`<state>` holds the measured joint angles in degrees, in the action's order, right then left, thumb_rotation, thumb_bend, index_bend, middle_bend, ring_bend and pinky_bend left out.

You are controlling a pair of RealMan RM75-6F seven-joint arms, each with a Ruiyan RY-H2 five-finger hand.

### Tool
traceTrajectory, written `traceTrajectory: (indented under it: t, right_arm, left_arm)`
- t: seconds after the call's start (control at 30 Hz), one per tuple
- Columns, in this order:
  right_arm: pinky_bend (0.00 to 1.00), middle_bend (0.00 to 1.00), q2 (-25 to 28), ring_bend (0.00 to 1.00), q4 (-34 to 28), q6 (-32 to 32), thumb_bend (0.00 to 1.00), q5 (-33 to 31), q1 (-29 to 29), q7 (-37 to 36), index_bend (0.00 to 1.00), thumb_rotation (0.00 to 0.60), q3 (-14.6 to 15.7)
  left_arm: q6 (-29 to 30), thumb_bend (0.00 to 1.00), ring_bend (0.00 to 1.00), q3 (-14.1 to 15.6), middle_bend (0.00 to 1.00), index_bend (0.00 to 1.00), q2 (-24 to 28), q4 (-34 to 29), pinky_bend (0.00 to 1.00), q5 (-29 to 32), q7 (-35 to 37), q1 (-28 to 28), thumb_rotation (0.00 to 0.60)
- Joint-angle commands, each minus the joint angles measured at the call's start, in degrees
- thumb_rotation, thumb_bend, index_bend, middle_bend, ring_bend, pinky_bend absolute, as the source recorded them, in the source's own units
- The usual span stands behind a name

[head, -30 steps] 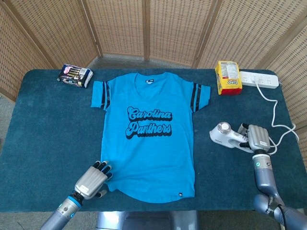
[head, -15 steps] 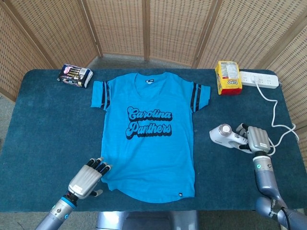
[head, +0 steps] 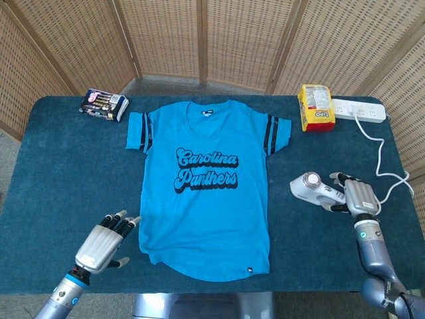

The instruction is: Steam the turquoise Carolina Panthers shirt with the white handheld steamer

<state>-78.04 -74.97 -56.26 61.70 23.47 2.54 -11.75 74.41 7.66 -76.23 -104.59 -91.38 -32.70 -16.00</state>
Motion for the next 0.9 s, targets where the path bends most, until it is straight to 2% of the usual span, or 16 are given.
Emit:
traceTrajectory:
  t: [0.03,0.2,0.4,0.5,0.67,0.9]
  right_arm:
    - [0.27,0.32,1.2,0.29,-1.4,-1.3,0.21,1.2,-0.7,-1.1,0.23,0.453,0.1]
    - [0.26,0.32,2.7,0.29,-3.8,-3.2,0.20,3.3,-1.9,-3.4,0.21,0.454,0.4]
    - [0.28,0.32,3.5,0.31,-5.9,-9.3,0.20,8.7,-4.5,-9.1,0.22,0.455,0.9]
    - [0.29,0.34,4.1,0.32,-7.3,-12.8,0.20,10.8,-6.0,-10.6,0.26,0.457,1.2]
    - [0.33,0.40,4.1,0.41,-7.8,-18.6,0.21,14.0,-8.6,-12.1,0.36,0.456,2.0]
    - [0.45,0.46,4.1,0.46,-7.8,-24.1,0.22,15.5,-12.6,-7.9,0.46,0.455,4.3]
  left_arm:
    - [1.5,0.07,0.14,-0.1,0.25,0.10,1.2,-0.1,0.24,-0.2,1.9,1.1,0.401]
    - [4.3,0.07,0.14,-0.3,0.25,0.10,3.0,0.0,0.24,0.1,5.6,3.0,0.403]
    - [8.9,0.07,0.14,-0.9,0.25,0.10,4.9,1.8,0.24,1.0,10.1,6.2,0.405]
    - [11.1,0.07,0.14,-1.5,0.25,0.10,6.1,3.2,0.24,2.2,12.7,7.9,0.404]
    - [13.5,0.08,0.14,-2.0,0.25,0.10,6.8,6.9,0.24,2.9,18.9,10.1,0.412]
    - [16.6,0.09,0.14,-2.4,0.25,0.15,7.8,12.0,0.24,3.8,24.4,13.3,0.433]
